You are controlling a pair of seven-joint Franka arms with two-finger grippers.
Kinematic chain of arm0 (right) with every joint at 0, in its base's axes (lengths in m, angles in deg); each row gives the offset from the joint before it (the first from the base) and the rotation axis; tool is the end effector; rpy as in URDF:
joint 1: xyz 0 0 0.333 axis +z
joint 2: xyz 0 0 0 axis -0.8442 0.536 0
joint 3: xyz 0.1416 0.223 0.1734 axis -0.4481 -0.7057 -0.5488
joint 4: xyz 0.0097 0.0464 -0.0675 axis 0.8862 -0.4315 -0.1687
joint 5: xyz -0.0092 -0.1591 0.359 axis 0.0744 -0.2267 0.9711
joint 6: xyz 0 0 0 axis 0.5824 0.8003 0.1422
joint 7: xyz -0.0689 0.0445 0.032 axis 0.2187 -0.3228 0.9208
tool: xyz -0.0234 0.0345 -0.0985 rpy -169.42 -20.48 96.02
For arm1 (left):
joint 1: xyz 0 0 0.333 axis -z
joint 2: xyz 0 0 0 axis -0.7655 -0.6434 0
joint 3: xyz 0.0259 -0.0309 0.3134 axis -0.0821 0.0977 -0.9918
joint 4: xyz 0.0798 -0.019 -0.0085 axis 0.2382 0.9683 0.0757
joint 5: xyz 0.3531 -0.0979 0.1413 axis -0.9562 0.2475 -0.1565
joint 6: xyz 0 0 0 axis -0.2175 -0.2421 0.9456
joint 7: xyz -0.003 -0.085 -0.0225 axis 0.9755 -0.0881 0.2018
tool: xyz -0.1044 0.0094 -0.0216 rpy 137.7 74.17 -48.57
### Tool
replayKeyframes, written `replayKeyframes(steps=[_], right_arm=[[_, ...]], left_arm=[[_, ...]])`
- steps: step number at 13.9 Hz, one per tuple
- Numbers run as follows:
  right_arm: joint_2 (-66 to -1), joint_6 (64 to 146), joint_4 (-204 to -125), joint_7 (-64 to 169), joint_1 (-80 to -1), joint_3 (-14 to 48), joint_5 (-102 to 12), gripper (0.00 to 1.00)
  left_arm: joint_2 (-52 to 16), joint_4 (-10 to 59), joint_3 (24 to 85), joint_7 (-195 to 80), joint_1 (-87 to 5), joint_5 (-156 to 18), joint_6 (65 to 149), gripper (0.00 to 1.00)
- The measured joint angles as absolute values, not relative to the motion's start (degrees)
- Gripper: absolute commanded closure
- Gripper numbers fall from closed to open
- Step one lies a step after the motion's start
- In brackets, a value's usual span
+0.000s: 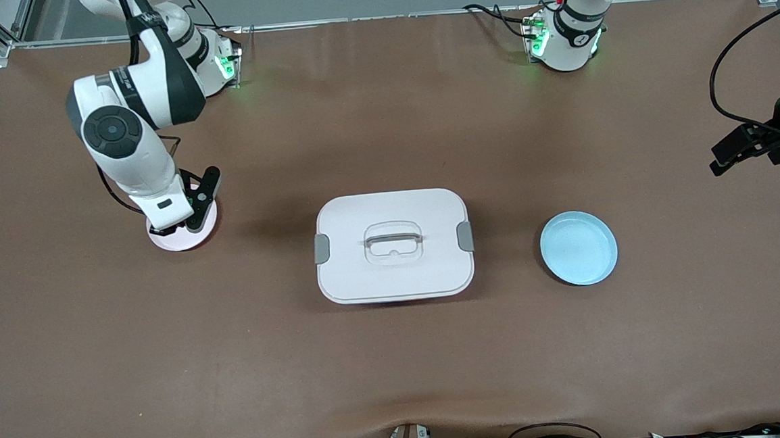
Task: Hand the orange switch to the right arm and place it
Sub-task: 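Move the right gripper over the white plate while the left gripper retracts, then lower the orange switch onto the white plate and open the right gripper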
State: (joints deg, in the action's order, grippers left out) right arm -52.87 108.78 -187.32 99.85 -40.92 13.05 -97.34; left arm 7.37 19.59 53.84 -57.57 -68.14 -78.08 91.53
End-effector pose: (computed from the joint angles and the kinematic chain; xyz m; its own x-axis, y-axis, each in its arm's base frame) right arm 0.5270 0.1297 0.3753 0.2397 0.9380 -0.2505 0.9706 -0.2368 0.0424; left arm 0.5711 0.0076 0.6040 0.9858 0.1239 0.1132 0.1242 -0.9922 0.0043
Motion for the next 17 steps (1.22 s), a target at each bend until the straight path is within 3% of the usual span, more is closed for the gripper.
replayKeyframes(steps=[3,5,11,17], right_arm=[[-52.86,114.20,-191.94,99.92,-42.17,13.06,-101.95,1.00],[-52.87,117.77,-195.08,99.95,-43.22,13.06,-104.61,1.00],[-52.88,131.13,-204.70,99.99,-48.14,13.07,-111.19,1.00],[-52.87,132.77,-208.32,98.85,-49.16,13.01,-119.36,1.00]], left_arm=[[7.55,19.60,41.10,-57.60,-55.42,-77.99,91.46,0.00],[7.67,19.60,36.74,-57.60,-50.76,-77.98,91.24,0.00],[7.98,19.59,36.65,-57.60,-49.77,-77.98,90.81,0.00],[8.16,19.04,37.56,-57.60,-49.38,-77.96,89.42,0.00]])
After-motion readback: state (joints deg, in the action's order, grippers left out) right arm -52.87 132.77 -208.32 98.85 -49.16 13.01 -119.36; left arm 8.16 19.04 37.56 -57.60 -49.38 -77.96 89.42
